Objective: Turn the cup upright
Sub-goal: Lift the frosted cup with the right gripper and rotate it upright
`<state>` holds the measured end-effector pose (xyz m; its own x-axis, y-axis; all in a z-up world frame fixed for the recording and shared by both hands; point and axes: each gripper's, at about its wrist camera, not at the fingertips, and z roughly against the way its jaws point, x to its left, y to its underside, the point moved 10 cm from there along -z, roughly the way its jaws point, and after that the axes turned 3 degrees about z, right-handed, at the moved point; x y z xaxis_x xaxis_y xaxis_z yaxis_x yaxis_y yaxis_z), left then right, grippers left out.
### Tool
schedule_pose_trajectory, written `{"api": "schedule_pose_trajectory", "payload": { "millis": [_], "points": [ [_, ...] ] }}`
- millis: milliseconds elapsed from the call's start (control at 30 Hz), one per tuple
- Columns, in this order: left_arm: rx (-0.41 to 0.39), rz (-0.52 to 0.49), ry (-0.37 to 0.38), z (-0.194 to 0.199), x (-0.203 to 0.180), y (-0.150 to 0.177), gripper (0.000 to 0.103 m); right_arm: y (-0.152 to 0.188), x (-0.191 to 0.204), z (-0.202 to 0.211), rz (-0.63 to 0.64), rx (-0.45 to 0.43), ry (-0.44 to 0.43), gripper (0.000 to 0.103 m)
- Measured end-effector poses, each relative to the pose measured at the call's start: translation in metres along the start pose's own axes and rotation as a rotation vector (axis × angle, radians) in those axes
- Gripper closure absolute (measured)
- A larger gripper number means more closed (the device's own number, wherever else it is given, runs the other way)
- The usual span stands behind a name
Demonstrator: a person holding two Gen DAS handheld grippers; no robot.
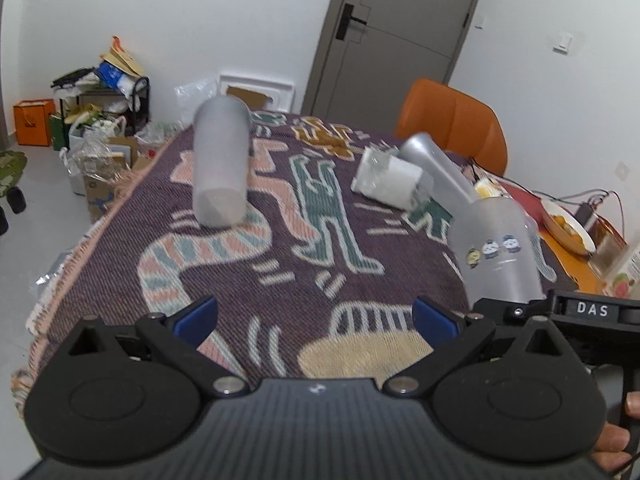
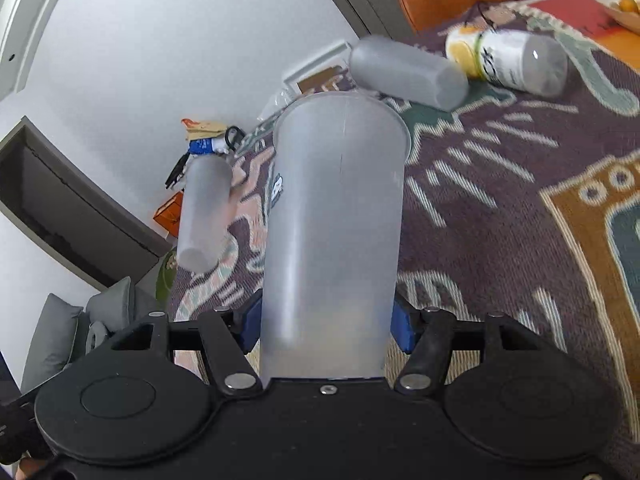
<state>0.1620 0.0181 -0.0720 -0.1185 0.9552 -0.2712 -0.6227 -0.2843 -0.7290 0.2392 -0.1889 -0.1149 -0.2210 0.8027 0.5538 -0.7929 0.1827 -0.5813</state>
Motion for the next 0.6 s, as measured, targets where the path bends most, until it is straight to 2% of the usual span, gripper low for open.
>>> {"api": "schedule_pose_trajectory", "payload": {
  "millis": [167, 267, 400, 600],
  "points": [
    [0.036, 0.005, 0.025, -0.004, -0.004, 0.012, 0.001, 0.019, -0.001, -0.003, 0.001, 0.047, -0.012, 0.043],
    [0.058, 0.026, 0.039, -0.006, -0.004, 0.013, 0.001, 0.028, 0.003, -0.009, 0.019, 0.077, -0.012, 0.036],
    [0.069, 0.039, 0.061, -0.008, -0.008, 0.008, 0.001, 0.026, -0.001, -0.004, 0.020, 0.056, -0.013, 0.026],
    [0.094, 0.087, 0.123, -0.017, -0.025, -0.003, 0.002, 0.019, -0.008, 0.020, 0.004, -0.003, -0.050, 0.023]
  ]
}}
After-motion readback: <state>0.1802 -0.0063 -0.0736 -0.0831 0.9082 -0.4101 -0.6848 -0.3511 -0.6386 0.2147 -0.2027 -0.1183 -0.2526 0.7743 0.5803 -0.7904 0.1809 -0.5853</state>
